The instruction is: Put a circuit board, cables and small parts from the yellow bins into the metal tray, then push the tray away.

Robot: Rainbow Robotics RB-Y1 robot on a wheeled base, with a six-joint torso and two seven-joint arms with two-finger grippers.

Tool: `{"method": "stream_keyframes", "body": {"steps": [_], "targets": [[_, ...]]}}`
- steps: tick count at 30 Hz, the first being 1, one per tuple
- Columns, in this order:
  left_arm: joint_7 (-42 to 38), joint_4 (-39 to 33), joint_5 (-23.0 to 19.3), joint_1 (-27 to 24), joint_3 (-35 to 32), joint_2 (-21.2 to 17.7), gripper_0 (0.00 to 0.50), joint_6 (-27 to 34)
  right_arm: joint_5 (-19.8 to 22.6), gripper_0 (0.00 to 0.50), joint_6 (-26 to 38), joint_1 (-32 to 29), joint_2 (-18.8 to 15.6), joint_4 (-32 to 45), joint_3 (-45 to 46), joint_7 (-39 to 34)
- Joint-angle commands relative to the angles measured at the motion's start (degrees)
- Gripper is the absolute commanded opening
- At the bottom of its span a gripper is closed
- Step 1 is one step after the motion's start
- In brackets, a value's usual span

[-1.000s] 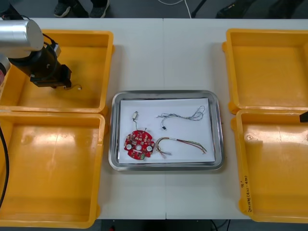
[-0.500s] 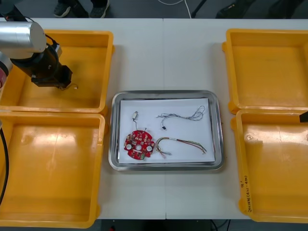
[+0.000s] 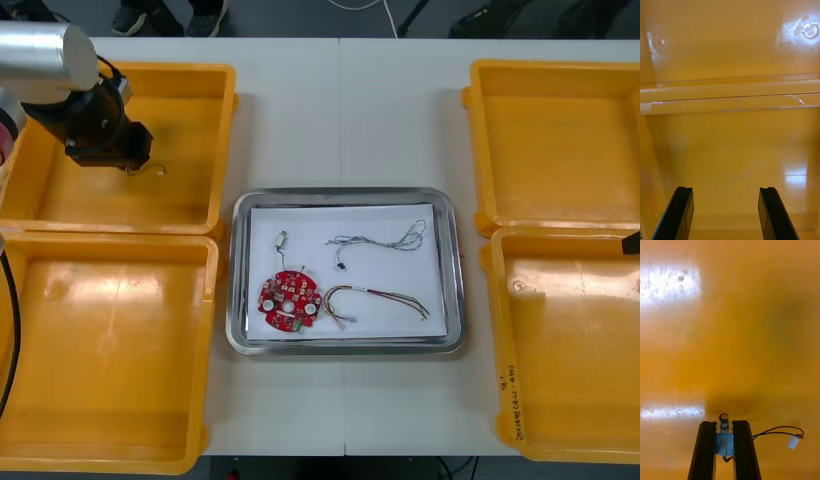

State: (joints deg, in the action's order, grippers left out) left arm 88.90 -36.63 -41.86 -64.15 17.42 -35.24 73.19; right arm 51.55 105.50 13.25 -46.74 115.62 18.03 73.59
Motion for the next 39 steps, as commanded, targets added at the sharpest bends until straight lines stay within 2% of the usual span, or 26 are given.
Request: {"method": "stream_keyframes", "body": {"steps": [1, 10, 15, 20, 27, 39], "targets": [[-1.18, -0.19, 0.29, -8.53, 0.86, -1.06, 0.0, 3.98, 0.48, 0.5, -0.2, -0.24, 0.07, 1.45, 2.01, 0.15], [-10.41, -0.28, 0.2, -16.79, 0.86, -1.42, 0.0, 12.33, 0.48, 0.5, -0.29, -0.24, 0.07, 1.45, 2.01, 0.15], [-15.95, -4.06, 0.11, -18.02, 0.86, -1.06, 0.0, 17.17, 0.48, 0.5, -0.2, -0.24, 0.07, 1.54, 2.01, 0.15], [-22.01, -10.92, -0.5, -17.14, 0.86, 0.17, 0.0, 23.93, 0.48, 0.5, -0.29, -0.33, 0.07, 1.54, 2.01, 0.15], [-28.43, -16.8, 0.2, -15.12, 0.95, 3.07, 0.0, 28.42, 0.48, 0.5, -0.2, -0.33, 0.07, 1.54, 2.01, 0.15], [-39.5, -37.9, 2.49, -4.05, 1.21, 7.99, 0.0, 35.8, 0.48, 0.5, -0.2, -0.33, 0.07, 1.54, 2.01, 0.15]]}}
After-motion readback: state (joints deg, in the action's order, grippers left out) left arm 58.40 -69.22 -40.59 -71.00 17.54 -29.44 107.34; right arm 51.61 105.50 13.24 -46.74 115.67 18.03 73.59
